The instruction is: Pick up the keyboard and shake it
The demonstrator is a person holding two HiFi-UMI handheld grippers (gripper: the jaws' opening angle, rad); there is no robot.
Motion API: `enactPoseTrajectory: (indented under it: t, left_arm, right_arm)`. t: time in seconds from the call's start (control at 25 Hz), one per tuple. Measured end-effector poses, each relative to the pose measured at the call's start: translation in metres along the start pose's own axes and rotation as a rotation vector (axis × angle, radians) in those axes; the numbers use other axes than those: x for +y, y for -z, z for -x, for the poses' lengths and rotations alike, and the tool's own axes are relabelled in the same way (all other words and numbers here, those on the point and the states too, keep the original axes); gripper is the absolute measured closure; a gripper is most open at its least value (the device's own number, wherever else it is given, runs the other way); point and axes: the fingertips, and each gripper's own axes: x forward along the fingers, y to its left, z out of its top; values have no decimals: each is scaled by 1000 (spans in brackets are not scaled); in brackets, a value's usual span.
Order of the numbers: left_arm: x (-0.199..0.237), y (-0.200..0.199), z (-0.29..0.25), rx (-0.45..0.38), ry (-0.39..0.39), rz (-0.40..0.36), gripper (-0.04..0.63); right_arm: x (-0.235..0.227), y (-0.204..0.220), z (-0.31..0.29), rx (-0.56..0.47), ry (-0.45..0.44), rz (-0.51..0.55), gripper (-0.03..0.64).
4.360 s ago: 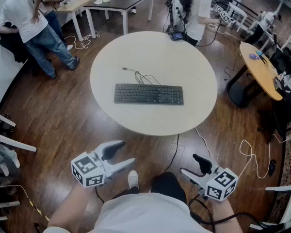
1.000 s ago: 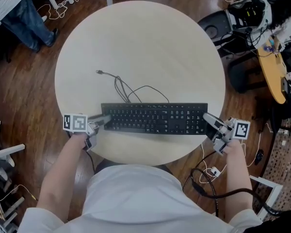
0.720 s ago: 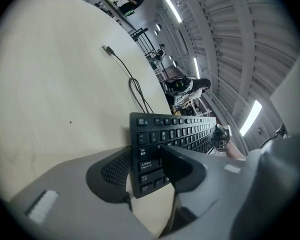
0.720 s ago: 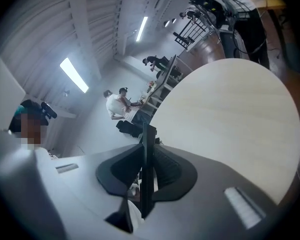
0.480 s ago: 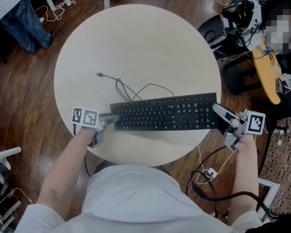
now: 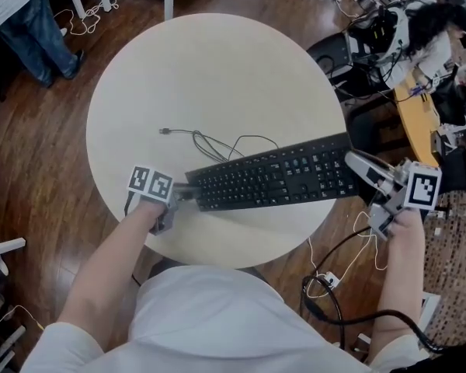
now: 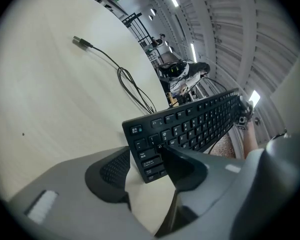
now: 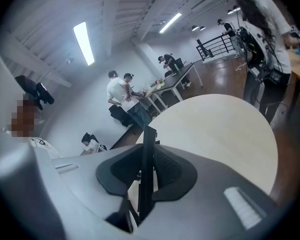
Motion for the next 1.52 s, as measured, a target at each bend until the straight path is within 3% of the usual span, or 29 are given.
enactPoseTrajectory:
  t: [0.52,0.68,0.92,1.0,1.08,1.52]
  left_arm:
    - [-39,-20,-46,81,4,-61,393]
    - [-31,-15,-44,98,-7,-128,413]
    - [-28,-18,-57,85,-12,-154,419]
    - [-24,-19,-57,66,2,-169,464]
    - [-25,-17,-52,65,14,-194,465]
    - [-37,-15,-3,26,18,-230,463]
  right_arm:
    - [71,-59,-11,65,91,215,548]
    - [109,-51,-41,83,136,309,548]
    - [141,-42,-65,105,164,451,548]
    - [147,-34,-74,106,178,493,548]
    - [157,-28,-79,109,188,528,548]
    - [181,-25,-81,93,191,623,548]
